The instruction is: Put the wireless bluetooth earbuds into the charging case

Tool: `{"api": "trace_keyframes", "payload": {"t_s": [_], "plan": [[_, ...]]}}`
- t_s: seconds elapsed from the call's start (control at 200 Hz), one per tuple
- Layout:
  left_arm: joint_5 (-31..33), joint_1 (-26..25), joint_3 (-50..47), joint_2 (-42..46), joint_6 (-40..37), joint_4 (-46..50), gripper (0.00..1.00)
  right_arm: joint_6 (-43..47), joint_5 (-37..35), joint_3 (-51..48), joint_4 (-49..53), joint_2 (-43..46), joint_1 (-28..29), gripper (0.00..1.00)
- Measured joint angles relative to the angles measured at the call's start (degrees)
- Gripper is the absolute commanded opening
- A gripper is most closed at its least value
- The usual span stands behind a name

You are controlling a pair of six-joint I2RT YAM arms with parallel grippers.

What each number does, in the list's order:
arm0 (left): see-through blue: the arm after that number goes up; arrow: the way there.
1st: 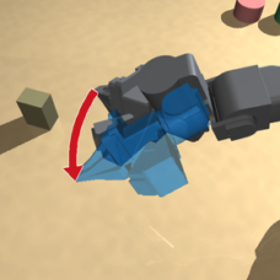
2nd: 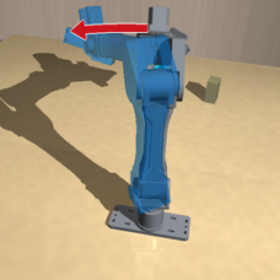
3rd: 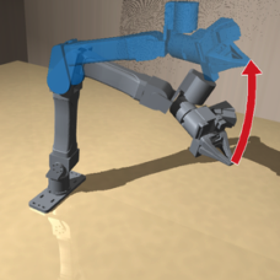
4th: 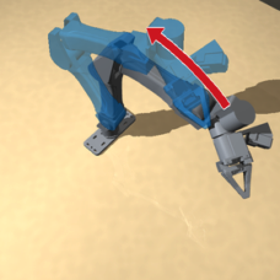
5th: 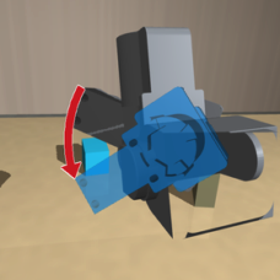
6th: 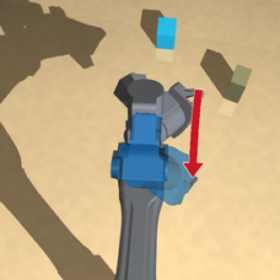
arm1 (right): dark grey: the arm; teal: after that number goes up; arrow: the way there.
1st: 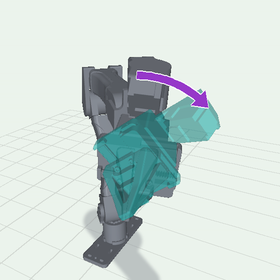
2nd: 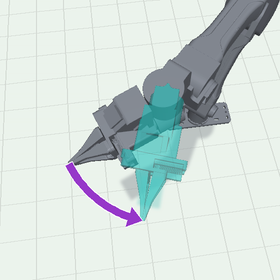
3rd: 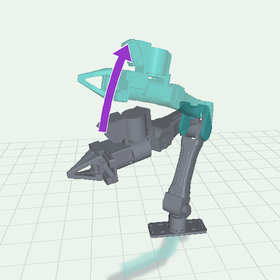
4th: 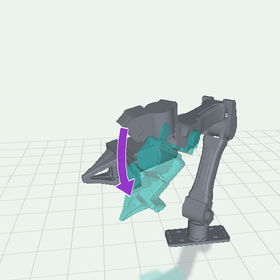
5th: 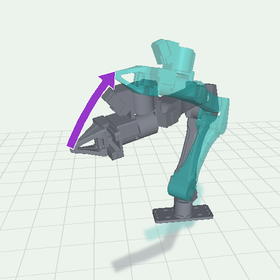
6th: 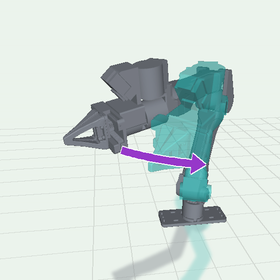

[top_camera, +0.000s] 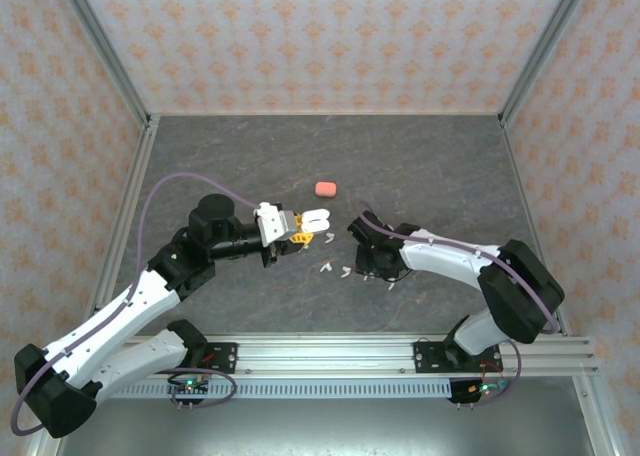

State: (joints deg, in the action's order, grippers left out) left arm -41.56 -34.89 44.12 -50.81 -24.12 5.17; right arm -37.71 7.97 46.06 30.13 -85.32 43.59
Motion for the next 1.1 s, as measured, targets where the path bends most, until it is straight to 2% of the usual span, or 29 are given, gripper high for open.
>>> {"api": "trace_keyframes", "payload": {"t_s": [0.551,0.816,1.101], "plan": [[0.00,0.00,0.00,0.00,0.00,0.26,0.00,-0.20,0.17,-0.87,-0.02,-2.12,0.00,0.32],[0.00,0.00,0.00,0.00,0.00,0.68,0.00,-0.61,0.09,-0.96,0.17,-1.79,-0.02,0.20],[0.33,0.00,-1.40,0.02,0.13,0.39,0.00,0.26,-0.96,-1.73,-0.26,4.79,0.00,0.18]]}}
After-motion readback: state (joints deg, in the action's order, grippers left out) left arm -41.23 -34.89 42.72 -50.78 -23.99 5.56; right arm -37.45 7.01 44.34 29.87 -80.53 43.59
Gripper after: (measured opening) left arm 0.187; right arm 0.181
